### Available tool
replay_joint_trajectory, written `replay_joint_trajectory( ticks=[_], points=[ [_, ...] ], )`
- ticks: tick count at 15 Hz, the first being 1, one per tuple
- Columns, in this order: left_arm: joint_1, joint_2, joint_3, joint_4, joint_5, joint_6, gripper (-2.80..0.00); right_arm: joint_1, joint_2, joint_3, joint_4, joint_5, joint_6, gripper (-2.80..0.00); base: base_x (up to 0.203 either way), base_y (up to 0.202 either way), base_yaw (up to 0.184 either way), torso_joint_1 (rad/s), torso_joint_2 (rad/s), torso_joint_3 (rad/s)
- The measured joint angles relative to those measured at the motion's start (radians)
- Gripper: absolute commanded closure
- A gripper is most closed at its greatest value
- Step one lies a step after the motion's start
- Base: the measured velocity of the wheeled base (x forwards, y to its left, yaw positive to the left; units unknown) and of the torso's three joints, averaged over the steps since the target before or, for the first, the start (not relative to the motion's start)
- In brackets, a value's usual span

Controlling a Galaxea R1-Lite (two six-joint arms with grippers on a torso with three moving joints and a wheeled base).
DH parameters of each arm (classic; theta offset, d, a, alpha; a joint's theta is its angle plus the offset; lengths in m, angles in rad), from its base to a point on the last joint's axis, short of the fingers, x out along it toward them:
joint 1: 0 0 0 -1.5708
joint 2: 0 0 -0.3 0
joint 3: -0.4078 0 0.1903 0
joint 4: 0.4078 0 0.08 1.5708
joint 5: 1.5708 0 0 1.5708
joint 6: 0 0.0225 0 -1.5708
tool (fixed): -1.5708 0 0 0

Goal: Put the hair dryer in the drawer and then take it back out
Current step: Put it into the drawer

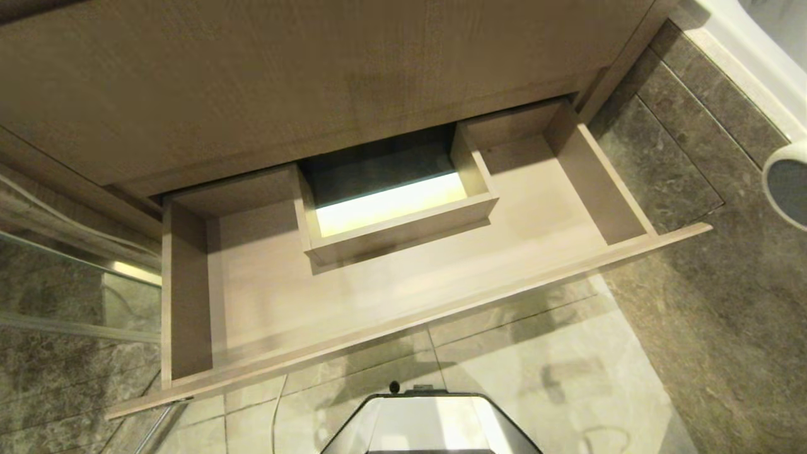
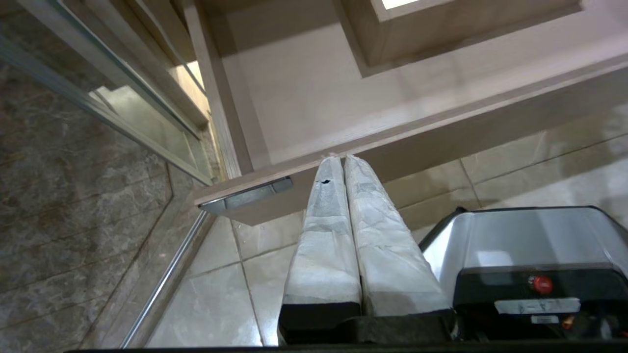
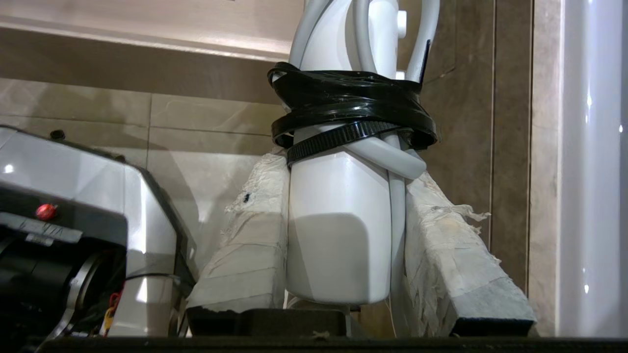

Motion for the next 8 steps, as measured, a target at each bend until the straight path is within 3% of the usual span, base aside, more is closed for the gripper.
replay_joint_trajectory(
  ticks=[8],
  points=[
    [0.000,0.000,0.000,0.000,0.000,0.001,0.00,0.002,0.011,0.007,-0.004,0.000,0.000,0.00,0.000,0.000,0.000,-0.041,0.37,0.350]
  ],
)
